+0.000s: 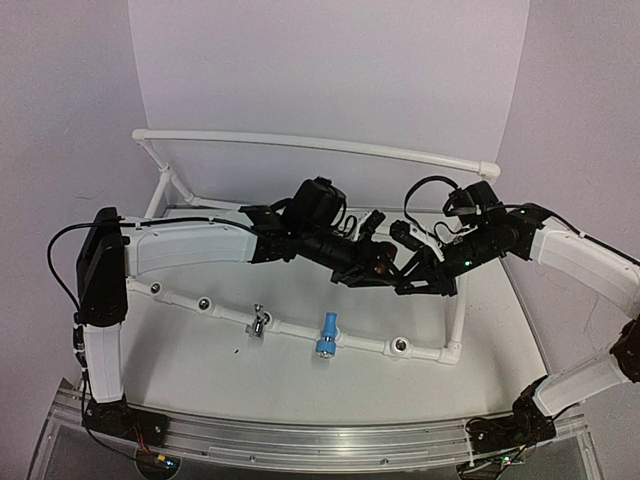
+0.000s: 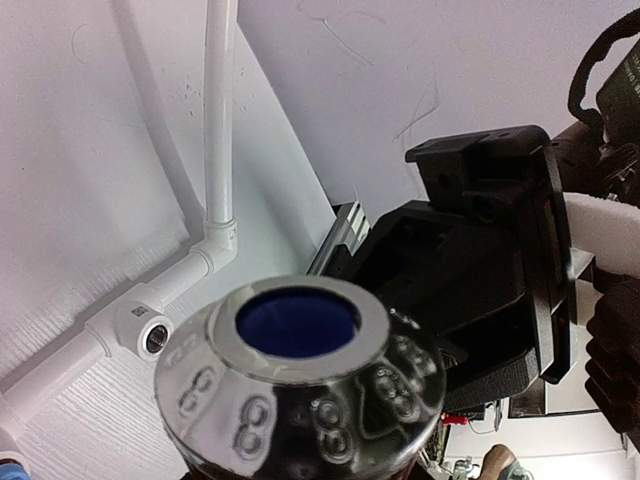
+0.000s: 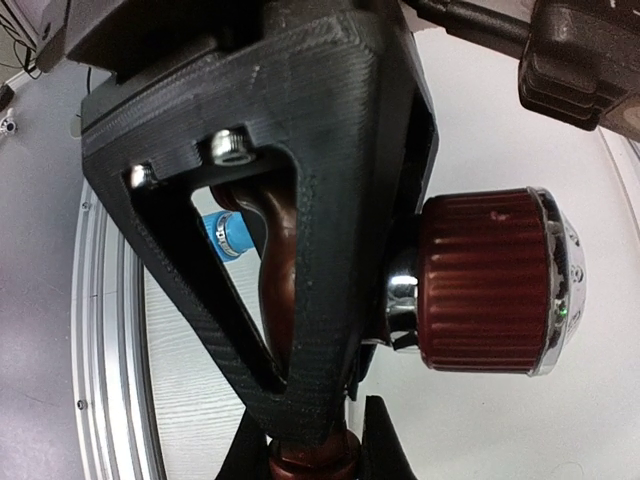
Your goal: Install the water faucets
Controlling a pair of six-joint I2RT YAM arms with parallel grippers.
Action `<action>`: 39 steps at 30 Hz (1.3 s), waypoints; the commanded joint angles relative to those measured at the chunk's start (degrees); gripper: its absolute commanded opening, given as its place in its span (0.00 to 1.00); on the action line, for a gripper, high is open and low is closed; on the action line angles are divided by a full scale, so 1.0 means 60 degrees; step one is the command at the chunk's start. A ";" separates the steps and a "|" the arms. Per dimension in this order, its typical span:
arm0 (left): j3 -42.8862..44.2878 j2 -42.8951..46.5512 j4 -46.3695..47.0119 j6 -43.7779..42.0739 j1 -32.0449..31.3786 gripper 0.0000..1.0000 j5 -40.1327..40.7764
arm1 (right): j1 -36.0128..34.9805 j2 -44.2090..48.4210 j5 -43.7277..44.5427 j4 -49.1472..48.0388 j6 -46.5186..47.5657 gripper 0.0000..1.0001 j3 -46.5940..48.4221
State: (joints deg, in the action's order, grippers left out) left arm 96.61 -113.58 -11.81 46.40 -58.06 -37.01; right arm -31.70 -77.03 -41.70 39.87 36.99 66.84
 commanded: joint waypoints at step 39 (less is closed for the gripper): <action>-0.0246 0.0614 0.0990 0.0011 0.0019 0.19 0.0010 | -0.0180 0.0195 0.0904 0.0420 0.1543 0.17 0.0136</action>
State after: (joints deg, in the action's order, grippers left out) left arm 94.37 -112.73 -9.87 46.57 -58.06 -35.48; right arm -32.47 -75.90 -36.99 42.11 45.77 66.72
